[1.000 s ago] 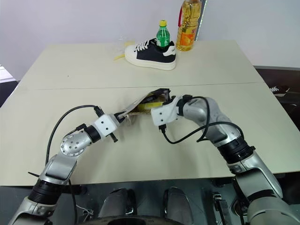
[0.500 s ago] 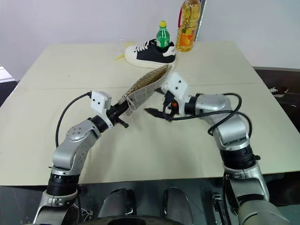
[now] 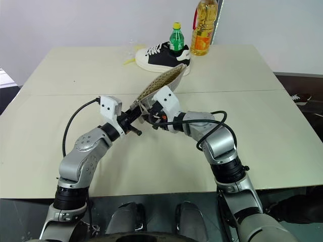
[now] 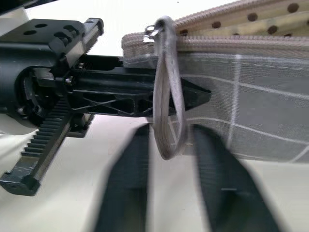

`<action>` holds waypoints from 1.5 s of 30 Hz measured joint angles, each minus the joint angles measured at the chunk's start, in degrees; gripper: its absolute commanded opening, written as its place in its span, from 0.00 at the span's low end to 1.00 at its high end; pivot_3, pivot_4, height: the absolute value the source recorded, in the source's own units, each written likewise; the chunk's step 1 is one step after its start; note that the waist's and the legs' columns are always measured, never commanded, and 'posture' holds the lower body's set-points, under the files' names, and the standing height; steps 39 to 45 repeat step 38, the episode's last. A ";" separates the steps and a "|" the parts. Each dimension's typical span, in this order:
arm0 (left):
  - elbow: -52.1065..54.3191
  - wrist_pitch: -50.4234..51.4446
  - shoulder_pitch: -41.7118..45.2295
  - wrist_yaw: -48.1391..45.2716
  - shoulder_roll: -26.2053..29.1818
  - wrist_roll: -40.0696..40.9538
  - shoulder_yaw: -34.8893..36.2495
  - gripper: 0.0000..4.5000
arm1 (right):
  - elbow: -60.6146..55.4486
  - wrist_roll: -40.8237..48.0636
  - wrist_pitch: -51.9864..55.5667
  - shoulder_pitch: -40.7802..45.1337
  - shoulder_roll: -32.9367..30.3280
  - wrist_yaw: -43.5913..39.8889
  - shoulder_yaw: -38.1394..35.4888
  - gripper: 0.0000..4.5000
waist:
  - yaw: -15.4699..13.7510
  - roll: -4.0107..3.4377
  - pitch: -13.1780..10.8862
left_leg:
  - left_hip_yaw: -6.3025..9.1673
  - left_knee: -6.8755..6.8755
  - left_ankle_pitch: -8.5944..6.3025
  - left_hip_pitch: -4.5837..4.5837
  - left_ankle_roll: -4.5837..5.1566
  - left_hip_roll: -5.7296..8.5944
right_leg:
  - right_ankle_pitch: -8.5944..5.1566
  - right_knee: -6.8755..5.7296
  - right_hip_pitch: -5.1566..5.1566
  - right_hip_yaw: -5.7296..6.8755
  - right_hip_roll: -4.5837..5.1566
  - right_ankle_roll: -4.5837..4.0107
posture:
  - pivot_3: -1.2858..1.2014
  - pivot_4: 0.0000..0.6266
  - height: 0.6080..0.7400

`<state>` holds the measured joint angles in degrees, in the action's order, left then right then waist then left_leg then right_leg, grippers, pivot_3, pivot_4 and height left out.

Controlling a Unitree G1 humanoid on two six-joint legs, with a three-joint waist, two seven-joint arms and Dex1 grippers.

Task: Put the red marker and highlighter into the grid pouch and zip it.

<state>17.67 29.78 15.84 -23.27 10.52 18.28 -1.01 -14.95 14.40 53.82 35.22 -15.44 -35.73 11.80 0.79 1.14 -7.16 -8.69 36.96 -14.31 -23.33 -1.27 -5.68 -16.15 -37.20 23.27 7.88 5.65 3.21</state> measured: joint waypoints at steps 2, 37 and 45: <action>0.44 -0.19 -0.82 0.11 0.21 -0.24 -0.28 0.00 | 0.08 0.02 -0.09 0.05 -0.62 0.34 -0.11 0.01 | 0.01 0.00 0.00 | 0.00 0.00 0.00 0.00 0.00 0.00 | 0.00 0.00 0.00 0.00 0.00 0.00 | 0.52 0.24 0.74; 2.10 -15.06 -28.66 -3.24 14.97 -2.71 16.00 0.79 | 13.74 -0.11 -28.27 -11.75 -24.73 -14.63 -12.18 0.65 | -0.10 -0.08 -0.08 | -0.09 -0.30 -0.03 0.05 -0.01 -0.04 | -0.02 0.21 0.19 0.00 0.13 -0.03 | 0.52 0.24 0.74; 1.98 -15.06 -29.15 -2.48 14.73 -2.71 16.62 0.79 | 14.44 0.42 -28.33 -11.75 -23.73 -14.21 -12.53 0.65 | -0.18 -0.09 -0.09 | -0.07 -0.30 -0.03 0.05 -0.01 -0.03 | -0.02 0.20 0.19 0.01 0.17 -0.03 | 0.52 0.24 0.74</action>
